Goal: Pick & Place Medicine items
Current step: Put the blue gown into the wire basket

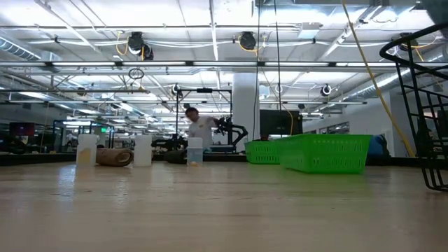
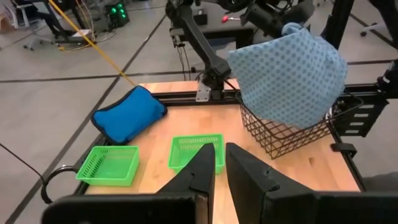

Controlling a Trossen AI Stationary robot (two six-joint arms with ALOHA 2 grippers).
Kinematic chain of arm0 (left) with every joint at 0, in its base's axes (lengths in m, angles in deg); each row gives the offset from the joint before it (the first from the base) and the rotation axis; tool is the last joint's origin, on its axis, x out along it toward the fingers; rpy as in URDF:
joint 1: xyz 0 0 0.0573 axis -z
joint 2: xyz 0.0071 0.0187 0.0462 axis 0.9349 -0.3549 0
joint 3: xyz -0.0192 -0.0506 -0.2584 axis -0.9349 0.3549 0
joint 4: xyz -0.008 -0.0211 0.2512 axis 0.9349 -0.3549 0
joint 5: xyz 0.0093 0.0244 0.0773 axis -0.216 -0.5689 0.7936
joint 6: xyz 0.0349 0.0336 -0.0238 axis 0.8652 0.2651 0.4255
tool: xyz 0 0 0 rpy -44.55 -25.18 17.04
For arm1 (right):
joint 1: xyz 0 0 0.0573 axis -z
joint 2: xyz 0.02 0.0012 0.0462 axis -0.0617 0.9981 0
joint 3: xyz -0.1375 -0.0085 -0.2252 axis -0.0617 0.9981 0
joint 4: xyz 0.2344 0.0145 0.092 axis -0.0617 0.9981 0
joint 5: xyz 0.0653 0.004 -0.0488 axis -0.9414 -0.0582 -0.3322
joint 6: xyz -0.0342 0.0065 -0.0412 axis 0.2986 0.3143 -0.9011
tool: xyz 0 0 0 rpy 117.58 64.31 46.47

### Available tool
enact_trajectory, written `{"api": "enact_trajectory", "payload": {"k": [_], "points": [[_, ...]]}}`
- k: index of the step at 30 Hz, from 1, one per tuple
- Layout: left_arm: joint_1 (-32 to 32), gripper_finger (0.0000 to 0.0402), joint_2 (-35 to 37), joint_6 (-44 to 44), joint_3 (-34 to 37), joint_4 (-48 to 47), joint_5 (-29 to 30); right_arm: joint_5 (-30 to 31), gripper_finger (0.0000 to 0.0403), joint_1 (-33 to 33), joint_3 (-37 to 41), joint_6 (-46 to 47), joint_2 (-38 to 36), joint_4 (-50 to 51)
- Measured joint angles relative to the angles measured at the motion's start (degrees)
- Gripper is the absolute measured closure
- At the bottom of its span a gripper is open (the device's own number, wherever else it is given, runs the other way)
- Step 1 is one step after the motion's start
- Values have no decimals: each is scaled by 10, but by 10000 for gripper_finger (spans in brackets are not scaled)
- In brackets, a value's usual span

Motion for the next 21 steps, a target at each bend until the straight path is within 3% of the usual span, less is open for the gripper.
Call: {"api": "enact_trajectory", "payload": {"k": [6,11,13,18,21], "points": [[0,355,0,0,0,0,0,15,400,-7,-1,-55,33,-16],[0,355,0,-2,0,0,0,150,400,-6,-1,-65,63,-25],[0,355,0,-2,0,0,0,140,400,-6,-1,-56,74,-22],[0,355,0,-3,0,0,0,39,399,-15,-1,-7,93,-18],[0,355,0,-5,0,0,0,28,399,-20,-1,21,96,13]]}}
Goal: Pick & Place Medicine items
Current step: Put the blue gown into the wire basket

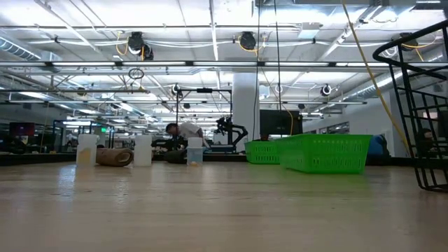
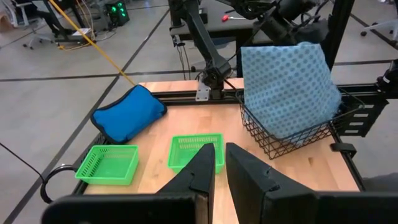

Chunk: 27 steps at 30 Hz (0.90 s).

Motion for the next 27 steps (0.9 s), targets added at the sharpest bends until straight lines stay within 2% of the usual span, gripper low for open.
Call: {"api": "enact_trajectory", "payload": {"k": [3,9,15,22,27], "points": [[0,355,0,0,0,0,0,9,399,0,1,39,0,36],[0,355,0,0,0,0,0,104,399,10,25,106,0,64],[0,355,0,0,0,1,0,121,387,9,42,165,0,62],[0,355,0,-6,0,1,0,123,310,16,43,215,-13,48],[0,355,0,-7,0,2,0,121,245,17,43,221,-61,27]]}}
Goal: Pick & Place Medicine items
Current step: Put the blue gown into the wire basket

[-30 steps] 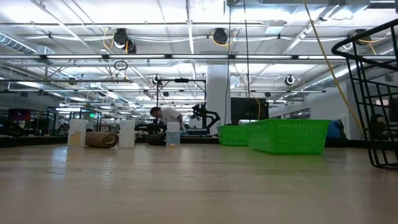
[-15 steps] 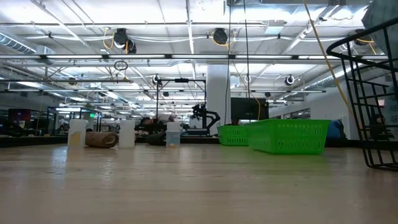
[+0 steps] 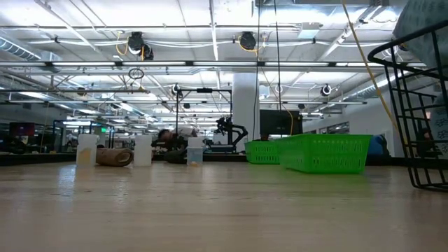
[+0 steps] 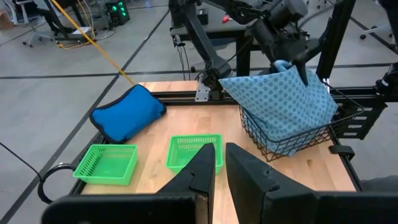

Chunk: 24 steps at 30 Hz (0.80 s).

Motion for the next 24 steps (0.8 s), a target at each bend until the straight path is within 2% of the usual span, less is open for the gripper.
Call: {"api": "enact_trajectory", "payload": {"k": [4,8,12,15,19,24], "points": [[0,355,0,0,0,1,0,25,217,0,0,-27,-50,-13],[0,355,0,-4,0,1,0,127,213,0,0,-106,-84,-7],[0,355,0,-4,0,1,-1,247,225,0,0,-194,-88,-7],[0,355,-6,-4,0,1,-1,294,238,0,0,-232,-80,-4],[0,355,-15,-2,0,0,-2,291,252,0,16,-248,-61,-5],[0,355,-19,-1,0,1,-1,183,275,0,43,-227,-29,-14]]}}
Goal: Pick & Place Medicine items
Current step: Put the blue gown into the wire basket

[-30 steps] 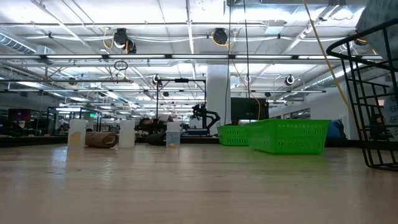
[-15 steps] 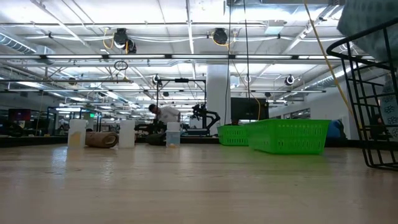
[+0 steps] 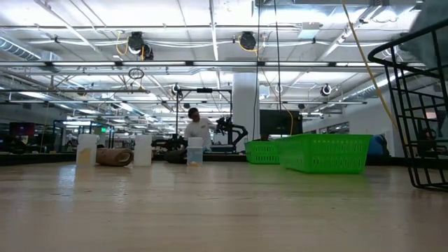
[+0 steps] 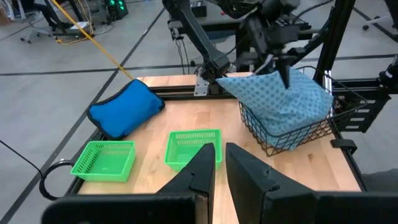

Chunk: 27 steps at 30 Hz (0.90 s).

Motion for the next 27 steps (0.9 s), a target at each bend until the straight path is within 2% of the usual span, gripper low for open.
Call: {"api": "enact_trajectory", "payload": {"k": [3,7,10,15,20,27], "points": [[0,355,0,0,0,2,0,-55,303,7,1,42,22,-2],[0,355,0,0,0,4,1,-125,365,22,1,83,55,16],[0,355,0,0,0,4,1,-157,396,38,1,108,81,39],[0,355,0,0,0,4,1,-189,385,60,1,123,129,79],[0,355,0,0,0,3,1,-221,397,84,0,120,168,88],[0,355,0,0,0,3,1,-222,386,94,0,136,168,86]]}}
